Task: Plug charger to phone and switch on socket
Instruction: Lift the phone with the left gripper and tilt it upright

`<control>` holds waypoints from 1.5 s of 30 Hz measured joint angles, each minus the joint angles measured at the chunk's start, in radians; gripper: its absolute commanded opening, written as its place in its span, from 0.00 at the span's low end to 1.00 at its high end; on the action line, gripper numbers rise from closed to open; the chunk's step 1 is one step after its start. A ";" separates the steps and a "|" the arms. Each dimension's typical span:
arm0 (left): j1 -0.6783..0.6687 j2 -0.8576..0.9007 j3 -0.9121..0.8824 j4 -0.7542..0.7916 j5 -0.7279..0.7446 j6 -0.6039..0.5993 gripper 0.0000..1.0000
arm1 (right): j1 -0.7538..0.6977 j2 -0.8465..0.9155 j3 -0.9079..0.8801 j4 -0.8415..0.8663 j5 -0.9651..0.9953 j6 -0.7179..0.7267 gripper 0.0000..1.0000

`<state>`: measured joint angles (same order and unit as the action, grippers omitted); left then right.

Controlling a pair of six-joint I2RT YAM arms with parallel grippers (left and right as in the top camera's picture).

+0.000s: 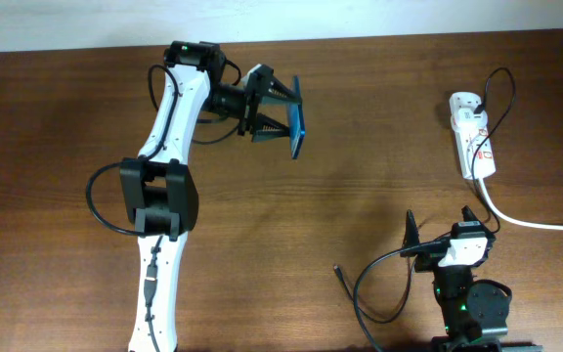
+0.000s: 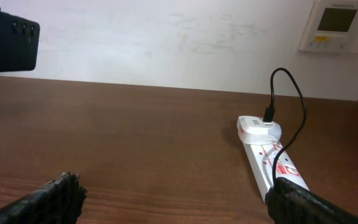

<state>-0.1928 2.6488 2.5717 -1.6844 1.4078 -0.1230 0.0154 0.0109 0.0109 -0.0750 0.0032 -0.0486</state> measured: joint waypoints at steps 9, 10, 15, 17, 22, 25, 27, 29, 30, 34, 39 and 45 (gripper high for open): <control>0.072 0.000 0.000 -0.002 0.104 0.000 0.70 | 0.000 0.000 0.000 0.000 0.000 0.000 0.98; 0.080 0.000 0.000 -0.002 0.105 0.000 0.70 | 0.000 0.000 0.000 0.000 0.000 0.000 0.98; 0.091 0.000 0.000 -0.002 0.105 0.000 0.72 | 0.000 0.000 0.000 0.000 0.000 0.000 0.98; 0.089 0.000 0.000 -0.002 0.107 -0.005 0.72 | 0.000 0.000 0.000 0.000 0.000 0.000 0.98; 0.104 0.000 0.000 -0.002 0.108 -0.052 0.73 | 0.000 0.000 0.000 0.000 0.000 0.000 0.98; 0.127 0.000 0.000 -0.002 0.108 -0.104 0.75 | 0.000 0.000 0.000 0.000 0.000 0.000 0.98; 0.145 0.000 0.000 -0.002 0.108 -0.137 0.75 | 0.000 0.000 0.000 0.000 0.000 0.000 0.98; 0.156 0.000 0.000 -0.002 0.108 -0.156 0.75 | 0.000 0.000 0.000 0.000 0.000 0.000 0.98; 0.161 0.000 0.000 -0.002 0.109 -0.162 0.75 | 0.000 0.000 0.000 0.000 0.000 0.000 0.98; 0.163 0.000 0.000 -0.002 0.111 -0.173 0.74 | 0.000 0.000 0.000 0.000 0.000 0.000 0.98; 0.163 0.000 0.000 -0.002 0.111 -0.173 0.74 | 0.000 0.000 0.000 0.000 0.000 0.000 0.98; 0.163 0.000 0.000 -0.002 0.111 -0.174 0.74 | 0.000 0.000 0.000 0.000 0.000 0.000 0.98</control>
<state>-0.0303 2.6492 2.5717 -1.6867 1.5185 -0.2966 0.0154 0.0113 0.0109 -0.0753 0.0032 -0.0486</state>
